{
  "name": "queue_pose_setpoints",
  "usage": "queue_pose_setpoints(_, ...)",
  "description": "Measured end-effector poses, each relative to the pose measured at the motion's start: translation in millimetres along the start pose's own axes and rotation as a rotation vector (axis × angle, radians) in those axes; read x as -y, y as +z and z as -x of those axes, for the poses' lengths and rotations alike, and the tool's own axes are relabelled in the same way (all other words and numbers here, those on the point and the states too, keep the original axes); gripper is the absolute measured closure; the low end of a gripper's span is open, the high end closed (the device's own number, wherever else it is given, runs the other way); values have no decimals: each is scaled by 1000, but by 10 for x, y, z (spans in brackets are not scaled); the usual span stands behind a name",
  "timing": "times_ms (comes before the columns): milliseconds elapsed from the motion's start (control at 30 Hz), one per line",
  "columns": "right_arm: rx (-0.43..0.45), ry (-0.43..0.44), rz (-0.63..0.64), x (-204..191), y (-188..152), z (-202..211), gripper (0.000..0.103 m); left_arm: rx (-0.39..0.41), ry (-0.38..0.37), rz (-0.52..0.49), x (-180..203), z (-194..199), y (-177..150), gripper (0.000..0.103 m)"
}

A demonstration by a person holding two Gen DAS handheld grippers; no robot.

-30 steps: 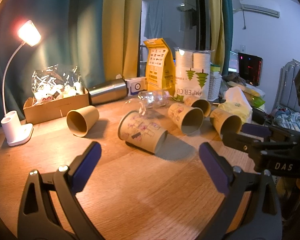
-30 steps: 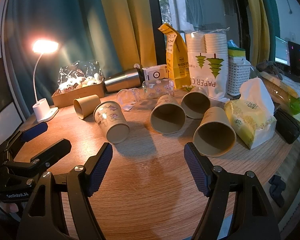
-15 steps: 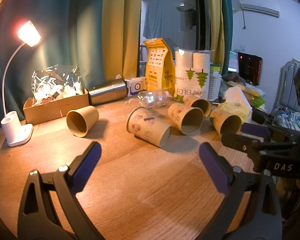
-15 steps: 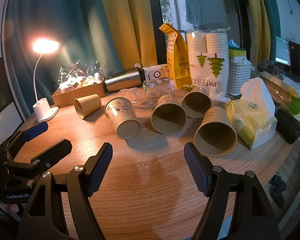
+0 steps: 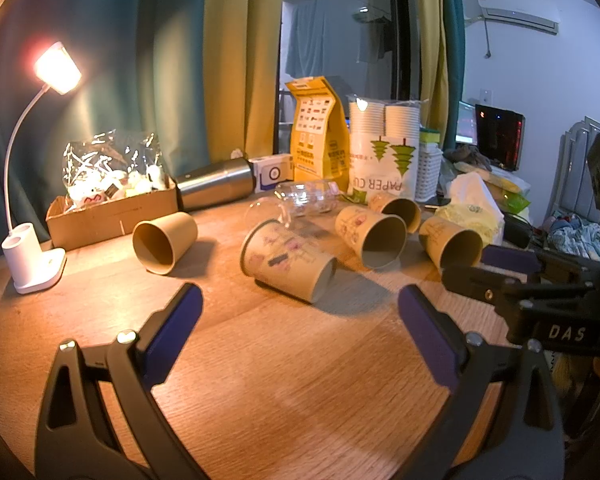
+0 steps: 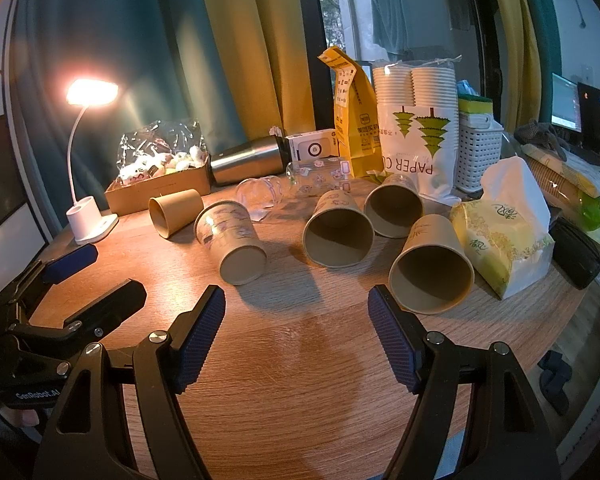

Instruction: Flip cup upside down

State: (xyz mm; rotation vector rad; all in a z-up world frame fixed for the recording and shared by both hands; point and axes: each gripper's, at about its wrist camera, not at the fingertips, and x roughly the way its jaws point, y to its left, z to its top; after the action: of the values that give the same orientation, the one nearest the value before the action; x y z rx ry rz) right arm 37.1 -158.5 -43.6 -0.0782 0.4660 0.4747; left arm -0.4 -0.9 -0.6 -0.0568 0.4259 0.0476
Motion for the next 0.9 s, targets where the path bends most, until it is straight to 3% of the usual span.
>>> queue_pose_setpoints(433, -5, 42, -11, -8, 20, -17, 26, -10, 6, -1, -33, 9, 4, 4)
queue_pose_setpoints(600, -24, 84, -17, 40, 21, -101, 26, -98, 57, -8, -193, -34, 43, 4)
queue_pose_setpoints(900, -94, 181, 6, 72, 85, -384, 26, -354, 151, -117, -599, -551, 696, 4)
